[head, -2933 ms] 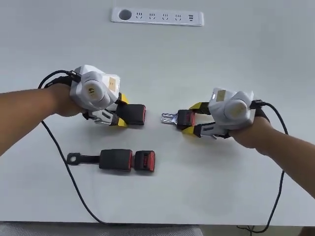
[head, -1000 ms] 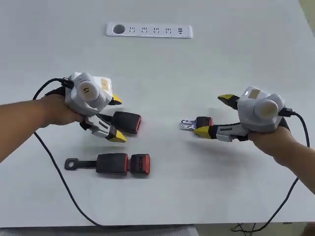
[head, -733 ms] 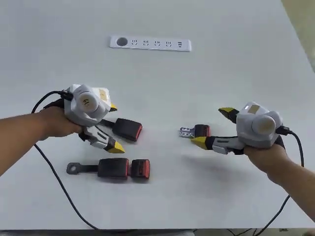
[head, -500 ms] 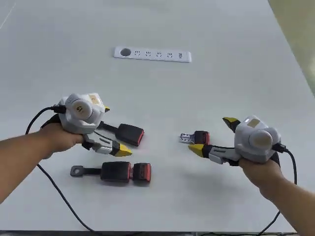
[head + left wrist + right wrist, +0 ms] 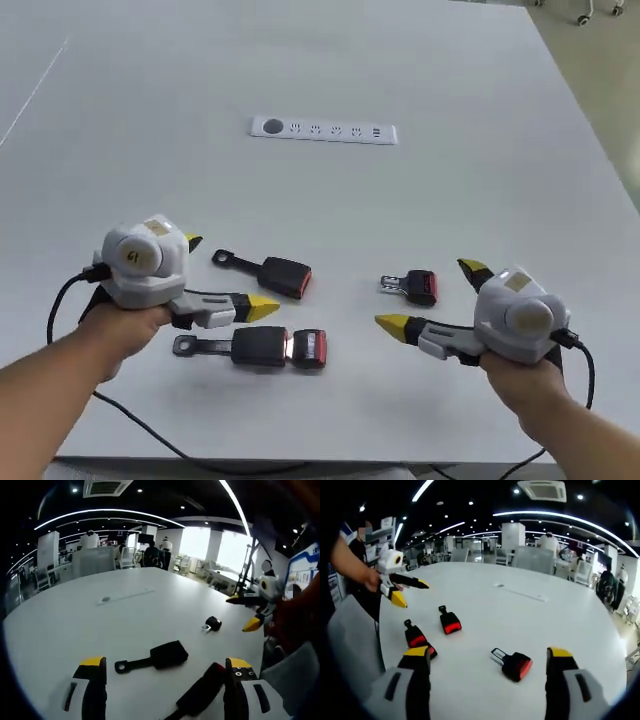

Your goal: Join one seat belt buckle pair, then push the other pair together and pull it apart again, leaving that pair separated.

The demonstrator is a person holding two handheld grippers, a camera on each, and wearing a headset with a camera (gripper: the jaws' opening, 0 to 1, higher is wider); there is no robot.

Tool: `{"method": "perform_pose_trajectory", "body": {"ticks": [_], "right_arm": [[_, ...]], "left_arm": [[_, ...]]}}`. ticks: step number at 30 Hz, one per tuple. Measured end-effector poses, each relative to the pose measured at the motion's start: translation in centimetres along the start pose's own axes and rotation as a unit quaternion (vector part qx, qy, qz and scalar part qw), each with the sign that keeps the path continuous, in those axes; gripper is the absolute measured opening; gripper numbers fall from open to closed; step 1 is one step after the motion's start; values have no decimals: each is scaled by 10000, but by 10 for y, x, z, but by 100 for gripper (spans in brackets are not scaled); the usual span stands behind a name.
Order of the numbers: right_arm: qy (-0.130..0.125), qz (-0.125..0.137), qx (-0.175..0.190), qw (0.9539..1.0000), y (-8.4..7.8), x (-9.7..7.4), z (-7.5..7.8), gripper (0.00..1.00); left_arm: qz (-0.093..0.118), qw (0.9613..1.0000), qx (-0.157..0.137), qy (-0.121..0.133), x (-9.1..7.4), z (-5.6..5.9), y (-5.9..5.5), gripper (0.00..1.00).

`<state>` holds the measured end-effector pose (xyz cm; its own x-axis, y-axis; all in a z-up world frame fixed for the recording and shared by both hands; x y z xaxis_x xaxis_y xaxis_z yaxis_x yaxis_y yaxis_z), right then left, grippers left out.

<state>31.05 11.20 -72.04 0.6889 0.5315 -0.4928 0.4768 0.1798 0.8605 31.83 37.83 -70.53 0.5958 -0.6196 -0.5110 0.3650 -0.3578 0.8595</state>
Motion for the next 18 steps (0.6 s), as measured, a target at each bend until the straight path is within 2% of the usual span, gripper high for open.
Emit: {"method": "perform_pose_trajectory", "body": {"ticks": [4, 7, 10, 13, 18], "right_arm": [[185, 36, -69, 9998, -6, -15, -15, 100], [229, 53, -126, 9996, -10, -26, -24, 100], [297, 114, -62, 9995, -13, -36, -31, 100], [306, 83, -241, 9992, -18, -44, -36, 100], [358, 63, -261, 9990, -21, -52, -41, 100]], "left_arm": [[40, 9997, 213, -84, -24, 10, -7, 100], [87, 9983, 555, -182, -40, 18, -9, 100], [186, 9972, 639, -334, -54, 24, -10, 100], [244, 9962, 705, -438, -65, 26, -10, 100], [329, 9957, 732, -465, -75, 27, -8, 100]]}}
Point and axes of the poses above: the centre of the closed fingertips' face, and the gripper's own axes: x roughly forward along the fingers, z roughly to its right, y roughly out of its top, the point moved 3 cm from there along -x, roughly backward along the fingers, and after that the axes turned 9 degrees about x, right-handed, at the moved point
